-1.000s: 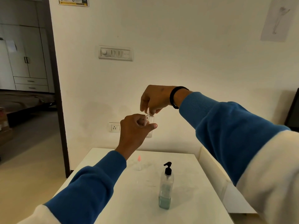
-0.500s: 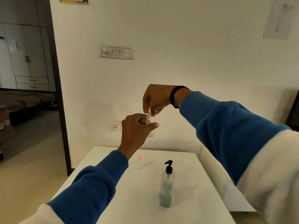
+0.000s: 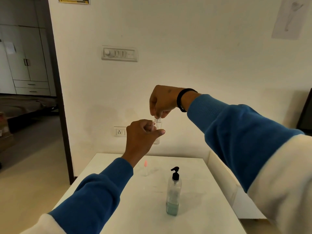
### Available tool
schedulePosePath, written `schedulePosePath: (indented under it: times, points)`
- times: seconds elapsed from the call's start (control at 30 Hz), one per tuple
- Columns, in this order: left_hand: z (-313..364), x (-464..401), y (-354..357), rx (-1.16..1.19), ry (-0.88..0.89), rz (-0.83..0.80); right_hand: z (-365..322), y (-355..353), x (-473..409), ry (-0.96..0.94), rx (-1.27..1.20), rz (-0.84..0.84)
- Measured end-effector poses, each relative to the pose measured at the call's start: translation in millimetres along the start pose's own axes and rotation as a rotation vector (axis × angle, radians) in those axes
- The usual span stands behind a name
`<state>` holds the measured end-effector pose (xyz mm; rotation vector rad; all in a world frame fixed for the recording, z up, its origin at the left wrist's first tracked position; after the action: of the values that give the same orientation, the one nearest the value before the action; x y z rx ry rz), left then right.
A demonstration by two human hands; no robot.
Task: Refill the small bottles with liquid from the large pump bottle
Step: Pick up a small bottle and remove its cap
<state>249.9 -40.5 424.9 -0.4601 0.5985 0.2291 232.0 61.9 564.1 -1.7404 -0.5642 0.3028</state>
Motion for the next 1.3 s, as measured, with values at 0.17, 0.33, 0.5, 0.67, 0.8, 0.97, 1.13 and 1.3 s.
schedulePosePath:
  times: [0.17, 0.33, 0.5, 0.67, 0.8, 0.97, 1.13, 1.3]
  points:
    - [1, -2, -1, -0.011, 0.005, 0.009, 1, 0, 3, -0.009, -0.048, 0.055]
    - [7, -7, 0, -0.027, 0.015, 0.016, -1, 0, -2, 0.053, 0.049, 0.096]
    - [9, -4, 2, -0.036, 0.008, 0.011, -4, 1, -1, 0.030, 0.083, -0.063]
    - [6, -4, 1, -0.037, -0.004, 0.003, -3, -1, 1, 0.015, 0.013, 0.080]
    - [7, -5, 0, -0.043, 0.009, 0.015, 2, -2, -2, 0.079, 0.039, 0.144]
    - [6, -3, 3, -0.030, 0.002, -0.002, -1, -2, 1, 0.052, 0.070, 0.030]
    - [2, -1, 3, -0.023, -0.007, 0.001, -4, -2, 6, 0.022, 0.058, 0.043]
    - [7, -3, 3, 0.007, 0.000, 0.003, 2, 1, 0, 0.087, 0.083, 0.096]
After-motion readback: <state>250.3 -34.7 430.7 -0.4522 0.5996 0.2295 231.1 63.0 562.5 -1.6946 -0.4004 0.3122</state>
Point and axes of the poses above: each hand's wrist, its own x-axis away from the middle knuckle, its own y-axis out of the palm, z = x × y, the point moved 3 cm from there along -x, towards the middle knuckle, and after that the axes turned 12 degrees about -z, right-handed, at the moved point
